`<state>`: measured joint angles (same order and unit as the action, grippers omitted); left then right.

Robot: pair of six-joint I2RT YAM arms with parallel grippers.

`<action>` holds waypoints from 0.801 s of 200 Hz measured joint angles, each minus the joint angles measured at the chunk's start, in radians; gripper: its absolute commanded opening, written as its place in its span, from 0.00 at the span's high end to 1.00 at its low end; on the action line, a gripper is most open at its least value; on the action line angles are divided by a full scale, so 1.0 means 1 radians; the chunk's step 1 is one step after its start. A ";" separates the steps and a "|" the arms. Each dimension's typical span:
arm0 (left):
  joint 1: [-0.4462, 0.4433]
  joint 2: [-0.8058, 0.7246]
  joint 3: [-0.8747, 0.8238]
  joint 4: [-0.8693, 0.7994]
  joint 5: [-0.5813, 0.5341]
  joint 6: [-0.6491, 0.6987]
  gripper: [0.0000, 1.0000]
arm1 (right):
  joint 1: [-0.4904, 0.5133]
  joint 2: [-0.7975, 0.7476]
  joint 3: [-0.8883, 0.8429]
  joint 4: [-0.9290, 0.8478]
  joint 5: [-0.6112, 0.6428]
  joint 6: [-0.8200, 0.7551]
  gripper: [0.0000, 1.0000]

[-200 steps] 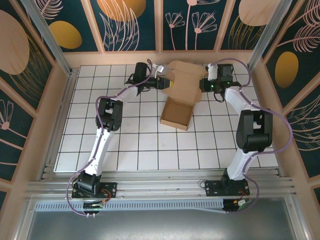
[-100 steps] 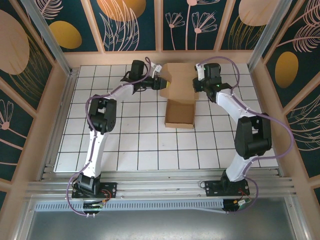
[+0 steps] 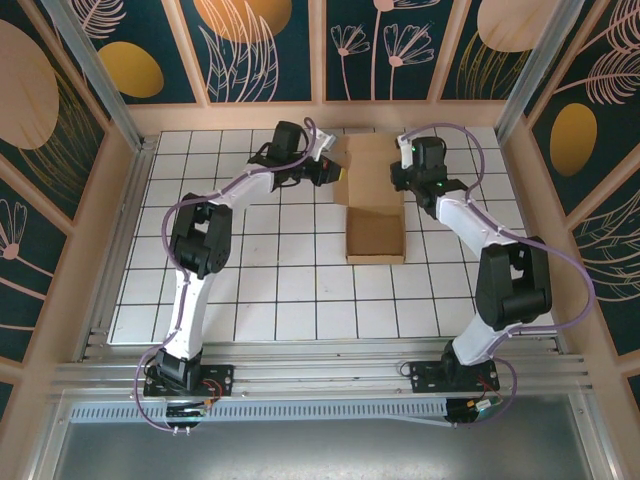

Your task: Fold the paper box

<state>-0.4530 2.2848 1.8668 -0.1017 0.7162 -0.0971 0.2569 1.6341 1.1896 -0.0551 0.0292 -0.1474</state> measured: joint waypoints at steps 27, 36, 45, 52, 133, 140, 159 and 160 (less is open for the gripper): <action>-0.034 -0.085 -0.105 0.039 -0.145 -0.011 1.00 | 0.001 -0.062 -0.071 0.024 -0.028 0.059 0.78; -0.044 -0.112 -0.147 0.073 -0.183 -0.020 1.00 | 0.004 -0.084 -0.100 0.042 -0.034 0.081 0.79; -0.053 -0.140 -0.192 0.111 -0.222 -0.023 1.00 | 0.010 -0.103 -0.127 0.063 -0.034 0.097 0.79; -0.061 -0.156 -0.222 0.141 -0.252 -0.024 1.00 | 0.021 -0.118 -0.152 0.087 -0.028 0.104 0.80; -0.114 -0.295 -0.569 0.558 -0.496 -0.027 1.00 | 0.153 -0.186 -0.345 0.350 0.174 0.100 0.84; -0.119 -0.315 -0.611 0.592 -0.503 -0.027 1.00 | 0.162 -0.190 -0.380 0.386 0.193 0.095 0.84; -0.135 -0.357 -0.698 0.660 -0.519 -0.027 1.00 | 0.185 -0.192 -0.445 0.469 0.246 0.085 0.85; -0.136 -0.359 -0.701 0.662 -0.519 -0.027 1.00 | 0.186 -0.192 -0.447 0.472 0.248 0.085 0.85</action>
<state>-0.5888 1.9263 1.1660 0.5606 0.1970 -0.1246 0.4427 1.4422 0.7429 0.4168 0.2768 -0.0624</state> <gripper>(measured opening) 0.045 0.152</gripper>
